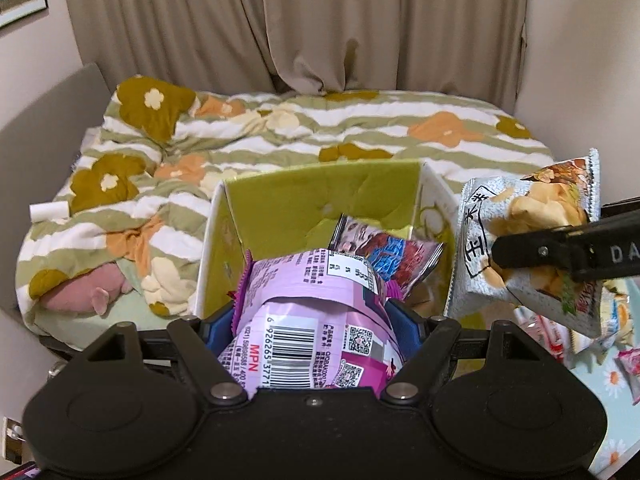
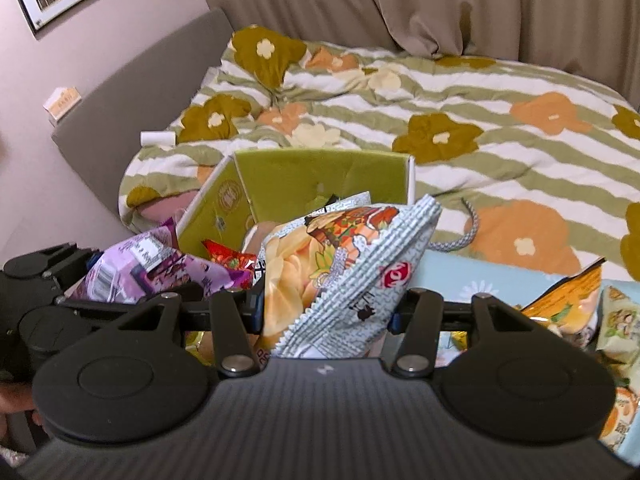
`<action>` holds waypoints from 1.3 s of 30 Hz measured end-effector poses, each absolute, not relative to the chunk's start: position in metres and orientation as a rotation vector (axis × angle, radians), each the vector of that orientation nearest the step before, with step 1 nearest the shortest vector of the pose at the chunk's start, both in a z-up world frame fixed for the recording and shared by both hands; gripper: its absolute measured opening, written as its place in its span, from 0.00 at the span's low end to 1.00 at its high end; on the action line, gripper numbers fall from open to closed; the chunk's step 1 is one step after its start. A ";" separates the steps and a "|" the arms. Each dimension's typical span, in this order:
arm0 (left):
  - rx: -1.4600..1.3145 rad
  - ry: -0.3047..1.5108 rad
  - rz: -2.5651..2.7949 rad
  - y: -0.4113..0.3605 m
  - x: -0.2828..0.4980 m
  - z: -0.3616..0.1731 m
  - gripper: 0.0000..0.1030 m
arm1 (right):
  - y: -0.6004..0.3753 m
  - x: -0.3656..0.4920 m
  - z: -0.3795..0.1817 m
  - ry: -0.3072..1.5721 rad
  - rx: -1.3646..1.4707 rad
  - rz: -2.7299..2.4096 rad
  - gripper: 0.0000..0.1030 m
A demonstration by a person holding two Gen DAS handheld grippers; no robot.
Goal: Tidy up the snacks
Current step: 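Drop the purple bag with the left gripper while the right drops the chip bag into the box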
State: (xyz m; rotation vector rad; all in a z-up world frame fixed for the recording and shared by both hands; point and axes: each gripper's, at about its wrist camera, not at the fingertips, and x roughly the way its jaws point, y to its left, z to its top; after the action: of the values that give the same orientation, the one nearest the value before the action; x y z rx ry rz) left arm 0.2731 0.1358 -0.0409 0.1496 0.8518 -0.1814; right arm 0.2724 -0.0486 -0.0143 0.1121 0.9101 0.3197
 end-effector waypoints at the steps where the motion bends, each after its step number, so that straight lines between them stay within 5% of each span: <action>1: 0.147 0.857 -0.189 0.137 0.276 -0.045 0.78 | -0.046 0.274 -0.017 0.918 0.108 0.316 0.65; 5: 0.151 0.889 -0.210 0.140 0.284 -0.061 0.83 | -0.038 0.277 -0.029 0.945 0.103 0.296 0.65; 8: 0.167 0.893 -0.184 0.144 0.290 -0.068 1.00 | -0.035 0.278 -0.035 0.960 0.105 0.283 0.65; 29: 0.098 0.922 -0.129 0.177 0.266 -0.065 1.00 | 0.004 0.284 -0.052 0.985 0.147 0.273 0.70; 31: 0.094 0.919 -0.132 0.176 0.265 -0.065 1.00 | 0.005 0.284 -0.055 0.980 0.156 0.258 0.75; 33: 0.095 0.921 -0.134 0.176 0.265 -0.066 1.00 | 0.004 0.284 -0.057 0.976 0.161 0.232 0.97; 39: 0.101 0.941 -0.130 0.175 0.263 -0.072 1.00 | -0.005 0.274 -0.058 0.923 0.141 0.175 1.00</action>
State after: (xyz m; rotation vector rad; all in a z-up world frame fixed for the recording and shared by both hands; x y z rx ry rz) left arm 0.2626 0.1755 -0.0721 0.1005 0.9413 -0.1299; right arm 0.2741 -0.0049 -0.0581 0.1414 0.9233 0.1755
